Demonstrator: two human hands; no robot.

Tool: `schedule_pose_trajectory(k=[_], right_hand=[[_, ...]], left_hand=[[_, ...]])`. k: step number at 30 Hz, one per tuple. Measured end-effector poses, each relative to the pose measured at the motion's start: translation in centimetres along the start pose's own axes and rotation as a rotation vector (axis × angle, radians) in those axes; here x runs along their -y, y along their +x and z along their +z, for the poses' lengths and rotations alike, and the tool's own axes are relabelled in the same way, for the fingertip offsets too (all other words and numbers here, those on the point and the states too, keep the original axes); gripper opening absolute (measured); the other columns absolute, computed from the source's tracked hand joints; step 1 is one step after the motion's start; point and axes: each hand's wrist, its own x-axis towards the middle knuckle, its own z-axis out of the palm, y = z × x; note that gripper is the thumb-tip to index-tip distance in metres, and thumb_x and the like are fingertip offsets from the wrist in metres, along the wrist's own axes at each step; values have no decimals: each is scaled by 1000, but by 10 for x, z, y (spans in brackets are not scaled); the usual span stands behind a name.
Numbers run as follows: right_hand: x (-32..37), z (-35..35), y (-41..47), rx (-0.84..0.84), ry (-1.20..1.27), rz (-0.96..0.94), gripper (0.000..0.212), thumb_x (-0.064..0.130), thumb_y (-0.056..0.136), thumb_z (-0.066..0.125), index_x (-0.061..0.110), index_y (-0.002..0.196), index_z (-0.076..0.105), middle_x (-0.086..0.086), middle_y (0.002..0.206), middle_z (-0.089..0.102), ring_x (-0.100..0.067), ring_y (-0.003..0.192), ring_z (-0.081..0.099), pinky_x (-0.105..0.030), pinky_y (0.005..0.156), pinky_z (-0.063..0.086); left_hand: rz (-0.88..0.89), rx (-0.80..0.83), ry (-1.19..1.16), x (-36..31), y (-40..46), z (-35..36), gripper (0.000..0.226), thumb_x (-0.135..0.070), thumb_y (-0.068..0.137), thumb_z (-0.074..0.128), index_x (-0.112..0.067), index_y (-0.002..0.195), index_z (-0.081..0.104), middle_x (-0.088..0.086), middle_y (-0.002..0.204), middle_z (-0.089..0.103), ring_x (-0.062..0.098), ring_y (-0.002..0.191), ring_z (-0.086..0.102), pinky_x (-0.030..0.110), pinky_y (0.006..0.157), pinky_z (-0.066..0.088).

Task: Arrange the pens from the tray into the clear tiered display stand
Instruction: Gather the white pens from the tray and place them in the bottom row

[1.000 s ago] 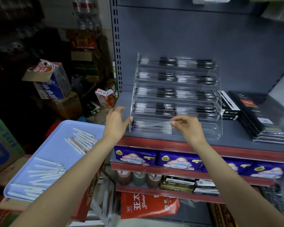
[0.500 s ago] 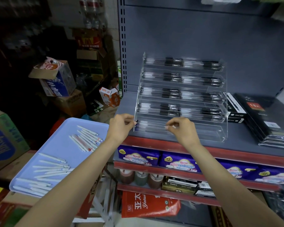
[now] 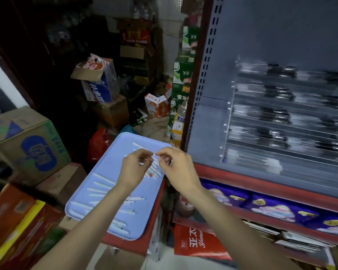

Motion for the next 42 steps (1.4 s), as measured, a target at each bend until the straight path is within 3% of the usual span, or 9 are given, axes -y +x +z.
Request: schedule_pose_trajectory(k=[4, 8, 13, 20, 24, 28, 33, 38, 42], right_hand=[[-7, 68, 32, 107, -58, 111, 20, 9, 90, 52, 9, 104, 66, -8, 104, 62, -16, 86, 59, -15, 80, 42], [-37, 120, 52, 186, -224, 258, 24, 10, 93, 48, 7, 111, 62, -14, 113, 59, -29, 104, 58, -41, 88, 49], [-62, 150, 58, 244, -422, 388, 28, 14, 95, 46, 10, 121, 55, -12, 119, 54, -28, 111, 53, -39, 81, 53], [-65, 159, 63, 251, -542, 431, 21, 11, 96, 41, 5, 111, 56, -13, 113, 57, -28, 110, 52, -34, 70, 47], [-68, 162, 65, 206, -343, 497, 17, 10, 94, 45, 3, 100, 60, -15, 103, 63, -31, 94, 61, -39, 73, 53], [-64, 162, 62, 115, -116, 481, 16, 8, 92, 49, 2, 100, 62, -13, 99, 68, -25, 95, 62, -23, 69, 40], [-63, 151, 60, 85, 27, 438, 17, -1, 93, 45, -2, 100, 61, -16, 89, 65, -27, 83, 63, -44, 81, 52], [-65, 135, 55, 6, 192, 456, 15, 1, 94, 50, 2, 99, 63, -5, 87, 63, -22, 80, 62, -35, 81, 52], [-54, 122, 60, -73, 318, 448, 11, 2, 93, 52, 6, 92, 63, 1, 81, 63, -3, 65, 64, -15, 70, 53]], left_hand=[[-88, 89, 100, 64, 21, -18, 20, -3, 88, 55, -7, 103, 67, 8, 101, 69, 16, 85, 61, 16, 77, 41], [-44, 320, 319, 123, 42, -23, 35, -6, 91, 47, -11, 124, 57, 13, 125, 57, 31, 115, 53, 36, 90, 45], [160, 574, 623, 150, 57, -21, 59, -17, 97, 41, -23, 149, 15, -3, 158, 9, 18, 145, 14, 36, 111, 26], [208, 626, 677, 168, 60, -24, 54, -20, 99, 37, -23, 149, 17, -3, 158, 6, 18, 144, 13, 36, 112, 21], [119, 501, 501, 161, 59, -26, 40, -11, 98, 40, -14, 137, 44, 7, 147, 35, 27, 134, 30, 37, 105, 31], [-199, 330, 4, 143, 66, -15, 23, -9, 95, 49, -3, 113, 60, 15, 118, 60, 30, 108, 55, 32, 90, 42], [22, 54, 235, 132, 68, -12, 55, -3, 82, 64, -13, 132, 41, 14, 130, 37, 29, 117, 39, 34, 89, 39], [141, 72, 188, 137, 71, -19, 57, -7, 86, 63, -23, 138, 42, 6, 144, 32, 23, 126, 34, 32, 103, 37], [-231, 119, -529, 111, 77, -30, 79, -8, 89, 61, -13, 148, 9, 1, 102, 62, 7, 91, 60, 8, 85, 45]])
